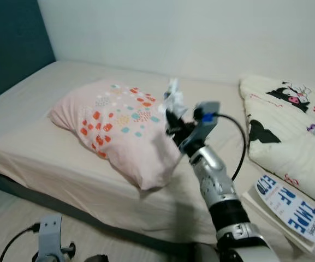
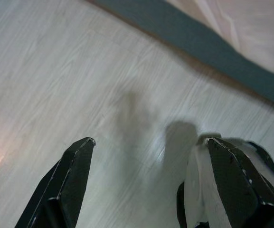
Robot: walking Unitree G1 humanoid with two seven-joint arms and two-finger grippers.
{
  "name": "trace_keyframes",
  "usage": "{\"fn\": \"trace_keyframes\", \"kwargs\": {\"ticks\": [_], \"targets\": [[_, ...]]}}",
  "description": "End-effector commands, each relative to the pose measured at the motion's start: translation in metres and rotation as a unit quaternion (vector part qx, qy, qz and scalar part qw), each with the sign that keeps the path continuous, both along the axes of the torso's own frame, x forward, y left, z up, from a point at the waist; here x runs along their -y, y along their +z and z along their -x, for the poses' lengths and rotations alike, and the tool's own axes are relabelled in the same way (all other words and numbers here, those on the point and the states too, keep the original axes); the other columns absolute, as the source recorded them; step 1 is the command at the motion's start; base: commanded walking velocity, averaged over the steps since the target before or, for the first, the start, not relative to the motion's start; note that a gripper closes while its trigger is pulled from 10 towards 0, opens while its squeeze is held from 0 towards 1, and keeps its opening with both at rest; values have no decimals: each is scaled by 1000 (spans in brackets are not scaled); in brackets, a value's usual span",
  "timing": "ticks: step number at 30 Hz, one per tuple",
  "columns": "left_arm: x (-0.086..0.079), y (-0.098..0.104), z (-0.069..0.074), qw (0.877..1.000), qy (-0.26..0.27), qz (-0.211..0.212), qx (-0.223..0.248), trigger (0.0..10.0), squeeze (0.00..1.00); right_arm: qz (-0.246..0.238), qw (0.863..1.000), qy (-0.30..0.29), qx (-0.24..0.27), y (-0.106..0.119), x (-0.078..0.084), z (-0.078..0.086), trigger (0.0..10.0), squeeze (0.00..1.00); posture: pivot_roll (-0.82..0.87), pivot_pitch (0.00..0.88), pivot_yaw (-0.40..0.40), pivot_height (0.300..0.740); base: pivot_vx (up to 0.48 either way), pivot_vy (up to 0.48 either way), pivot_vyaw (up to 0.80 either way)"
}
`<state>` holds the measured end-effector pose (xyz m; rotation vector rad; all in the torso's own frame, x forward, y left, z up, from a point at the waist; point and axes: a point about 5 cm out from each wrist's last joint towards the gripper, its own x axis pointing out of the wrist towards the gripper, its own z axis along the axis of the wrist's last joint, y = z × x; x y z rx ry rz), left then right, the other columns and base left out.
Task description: Clean up the room
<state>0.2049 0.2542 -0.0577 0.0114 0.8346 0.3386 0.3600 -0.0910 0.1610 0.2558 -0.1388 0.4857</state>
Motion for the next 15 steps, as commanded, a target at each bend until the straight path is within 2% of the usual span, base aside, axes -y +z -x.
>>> {"fn": "trace_keyframes", "kwargs": {"ticks": [1, 6, 10, 15], "targets": [[-1, -2, 3, 1000, -2, -2, -10, 10000, 0, 11, 1000, 4, -14, -9, 0, 2, 10000, 0, 106, 0, -21, 622, 0, 0, 0], [1, -3, 4, 1000, -3, 0, -16, 10000, 0, 16, 999, 11, -28, -17, -3, 6, 10000, 0, 103, 0, -21, 642, 0, 0, 0], [8, -3, 0, 1000, -16, 2, -24, 10000, 0, 20, 999, 13, -37, -23, -3, 7, 10000, 0, 102, 0, -21, 666, -480, 0, 0], [6, -5, 4, 1000, -16, 3, -25, 10000, 0, 32, 998, 13, -53, -34, -1, 9, 10000, 0, 101, 0, -23, 686, -480, 0, 0]]}}
